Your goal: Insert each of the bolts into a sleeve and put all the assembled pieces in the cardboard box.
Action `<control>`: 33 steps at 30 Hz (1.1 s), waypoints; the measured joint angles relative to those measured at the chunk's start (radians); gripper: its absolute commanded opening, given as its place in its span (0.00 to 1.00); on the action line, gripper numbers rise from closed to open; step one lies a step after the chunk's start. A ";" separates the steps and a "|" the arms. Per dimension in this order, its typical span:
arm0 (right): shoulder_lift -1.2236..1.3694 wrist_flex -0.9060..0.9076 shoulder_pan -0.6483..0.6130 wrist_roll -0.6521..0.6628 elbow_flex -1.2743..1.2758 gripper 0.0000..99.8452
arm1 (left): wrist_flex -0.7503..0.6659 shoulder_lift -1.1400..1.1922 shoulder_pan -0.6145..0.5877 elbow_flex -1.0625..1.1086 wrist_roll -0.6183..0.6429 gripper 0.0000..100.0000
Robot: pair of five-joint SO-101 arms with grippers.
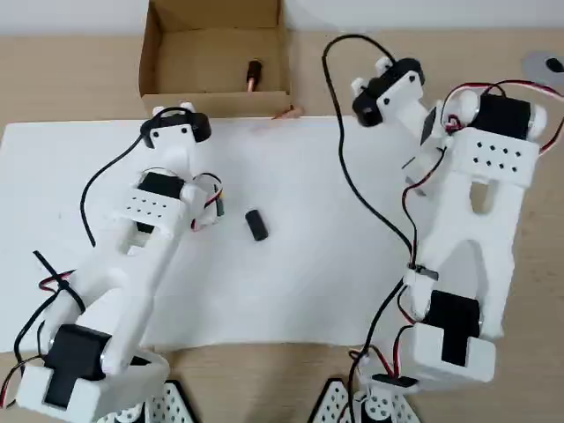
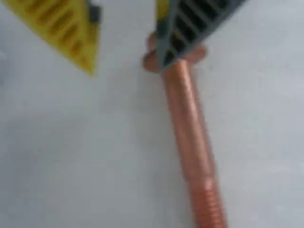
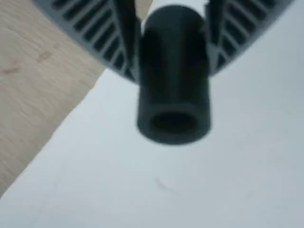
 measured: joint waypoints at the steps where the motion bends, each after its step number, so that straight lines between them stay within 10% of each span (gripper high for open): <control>1: -0.002 0.000 0.000 0.000 0.003 0.01 | 0.000 0.000 0.000 0.000 0.000 0.16; 33: -0.002 0.000 0.000 0.021 0.011 0.01 | -0.118 0.077 -0.144 0.068 0.075 0.15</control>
